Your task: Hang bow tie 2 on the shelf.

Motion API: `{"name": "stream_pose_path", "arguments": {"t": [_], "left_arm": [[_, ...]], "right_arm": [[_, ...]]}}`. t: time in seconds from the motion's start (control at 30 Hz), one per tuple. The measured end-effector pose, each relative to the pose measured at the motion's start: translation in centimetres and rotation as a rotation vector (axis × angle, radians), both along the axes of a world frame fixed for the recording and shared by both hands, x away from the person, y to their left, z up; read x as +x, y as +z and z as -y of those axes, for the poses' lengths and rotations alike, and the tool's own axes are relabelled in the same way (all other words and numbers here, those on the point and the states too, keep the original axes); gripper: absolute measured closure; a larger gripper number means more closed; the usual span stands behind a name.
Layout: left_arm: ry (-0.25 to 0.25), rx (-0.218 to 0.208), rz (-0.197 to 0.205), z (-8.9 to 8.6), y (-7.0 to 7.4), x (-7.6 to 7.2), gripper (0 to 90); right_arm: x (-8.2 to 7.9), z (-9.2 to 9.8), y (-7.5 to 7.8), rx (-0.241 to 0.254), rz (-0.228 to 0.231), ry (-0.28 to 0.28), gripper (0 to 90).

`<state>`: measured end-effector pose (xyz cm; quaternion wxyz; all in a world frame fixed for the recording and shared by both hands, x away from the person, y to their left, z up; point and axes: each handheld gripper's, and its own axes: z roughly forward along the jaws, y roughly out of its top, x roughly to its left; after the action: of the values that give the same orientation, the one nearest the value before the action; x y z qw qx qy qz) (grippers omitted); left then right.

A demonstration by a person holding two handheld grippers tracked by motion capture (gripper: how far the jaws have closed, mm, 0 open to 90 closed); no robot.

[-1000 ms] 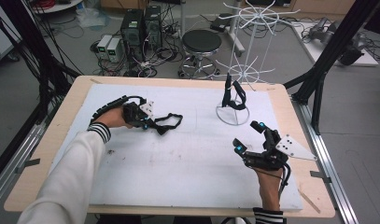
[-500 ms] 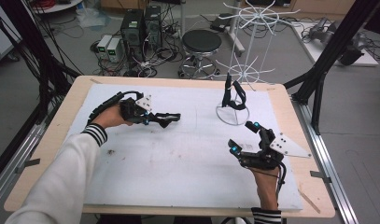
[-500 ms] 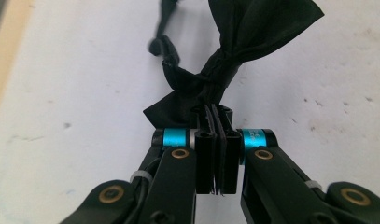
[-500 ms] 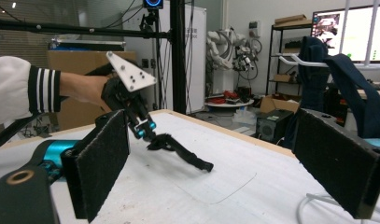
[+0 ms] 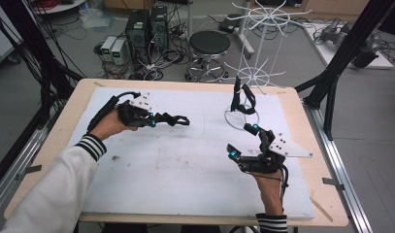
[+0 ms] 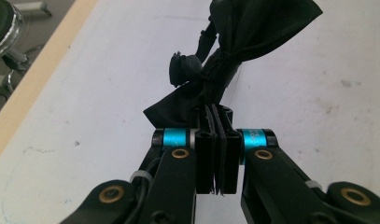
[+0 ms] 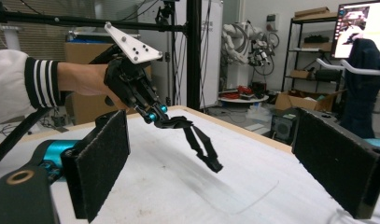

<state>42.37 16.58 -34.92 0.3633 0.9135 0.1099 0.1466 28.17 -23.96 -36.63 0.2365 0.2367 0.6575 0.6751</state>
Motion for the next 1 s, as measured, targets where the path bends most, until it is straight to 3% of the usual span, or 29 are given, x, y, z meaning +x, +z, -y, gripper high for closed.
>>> {"name": "stream_pose_path", "arguments": {"t": [0.2, 0.5, 0.77, 0.83, 1.0], "left_arm": [[0.001, -0.089, -0.014, 0.1, 0.8, -1.1, 87.8], [-0.007, -0.169, 0.004, -0.1, 1.6, -2.7, 87.8], [-0.008, -0.252, 0.010, 0.1, 2.0, -4.2, 87.7], [-0.002, -0.252, 0.026, 0.2, 2.1, -4.5, 87.7], [0.006, -0.304, 0.029, 0.3, 2.4, -5.0, 87.7]], "right_arm": [[0.3, -1.1, 1.1, -0.027, 0.007, 0.025, 10.6], [1.2, -2.8, 2.7, -0.067, 0.004, 0.082, 10.6], [2.0, -4.7, 3.6, -0.111, -0.021, 0.148, 10.7], [2.3, -5.1, 3.8, -0.120, -0.032, 0.169, 10.7], [2.8, -6.0, 4.4, -0.104, -0.055, 0.219, 10.7]]}}
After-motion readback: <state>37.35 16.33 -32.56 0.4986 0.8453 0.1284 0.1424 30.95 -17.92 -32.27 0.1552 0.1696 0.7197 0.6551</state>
